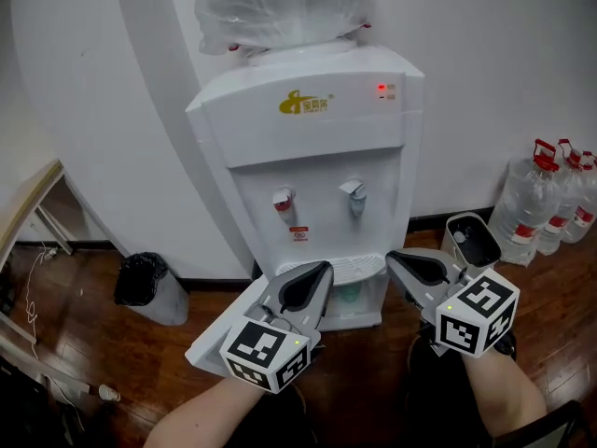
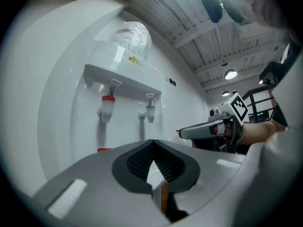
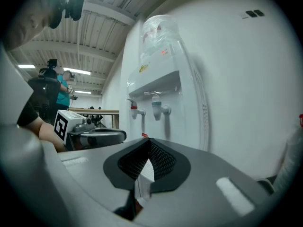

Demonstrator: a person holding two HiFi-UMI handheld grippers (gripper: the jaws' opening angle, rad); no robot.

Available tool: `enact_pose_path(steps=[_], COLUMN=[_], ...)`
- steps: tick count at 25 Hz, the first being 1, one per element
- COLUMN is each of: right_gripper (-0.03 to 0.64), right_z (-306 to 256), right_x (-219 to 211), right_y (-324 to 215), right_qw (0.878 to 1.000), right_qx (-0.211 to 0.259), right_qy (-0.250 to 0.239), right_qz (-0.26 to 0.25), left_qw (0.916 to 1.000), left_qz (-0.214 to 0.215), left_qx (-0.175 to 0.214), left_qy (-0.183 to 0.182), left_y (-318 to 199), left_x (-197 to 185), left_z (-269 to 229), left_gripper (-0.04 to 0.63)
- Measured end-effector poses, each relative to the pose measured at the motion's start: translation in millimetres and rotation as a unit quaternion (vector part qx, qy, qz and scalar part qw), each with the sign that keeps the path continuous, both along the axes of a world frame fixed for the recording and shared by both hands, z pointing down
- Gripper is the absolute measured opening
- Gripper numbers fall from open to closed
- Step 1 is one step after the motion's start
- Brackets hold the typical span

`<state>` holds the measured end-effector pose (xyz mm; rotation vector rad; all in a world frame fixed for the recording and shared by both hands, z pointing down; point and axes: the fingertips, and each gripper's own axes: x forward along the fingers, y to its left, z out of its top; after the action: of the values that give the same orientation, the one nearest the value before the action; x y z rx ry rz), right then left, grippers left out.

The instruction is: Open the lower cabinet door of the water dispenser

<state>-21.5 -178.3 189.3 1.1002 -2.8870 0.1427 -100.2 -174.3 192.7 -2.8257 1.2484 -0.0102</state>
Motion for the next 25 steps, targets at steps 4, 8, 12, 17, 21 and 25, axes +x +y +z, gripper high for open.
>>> enact_pose_path(steps=[4, 8, 12, 17, 21, 25], right_gripper=[0.002, 0.003, 0.003, 0.003, 0.002, 0.002], right_z=[1, 2, 3, -2, -9, -16], right_x=[-2, 0, -1, -2, 10, 18], right_y=[-10, -17, -15, -10, -14, -17], right_qw=[1.0, 1.0, 1.0, 1.0, 1.0, 0.999], right_qx=[0.002, -0.015, -0.011, -0.001, 0.021, 0.013], right_qy=[0.005, -0.013, -0.007, -0.01, -0.004, -0.031], right_qz=[0.005, 0.006, 0.002, -0.007, 0.007, 0.006], left_qw=[1.0, 0.9999, 1.0, 0.9998, 0.9988, 0.9964], left_qz=[-0.002, -0.002, 0.007, 0.015, -0.01, -0.03], left_qx=[0.002, -0.01, -0.004, 0.011, 0.042, 0.056], left_qy=[-0.004, -0.007, 0.004, 0.005, 0.025, 0.056], left_y=[-3, -10, -11, -12, -7, -11], left_x=[-3, 0, 2, 11, 10, 6], left_z=[4, 9, 11, 20, 0, -21], left_gripper=[0.0, 0.0, 0.0, 0.002, 0.0, 0.001])
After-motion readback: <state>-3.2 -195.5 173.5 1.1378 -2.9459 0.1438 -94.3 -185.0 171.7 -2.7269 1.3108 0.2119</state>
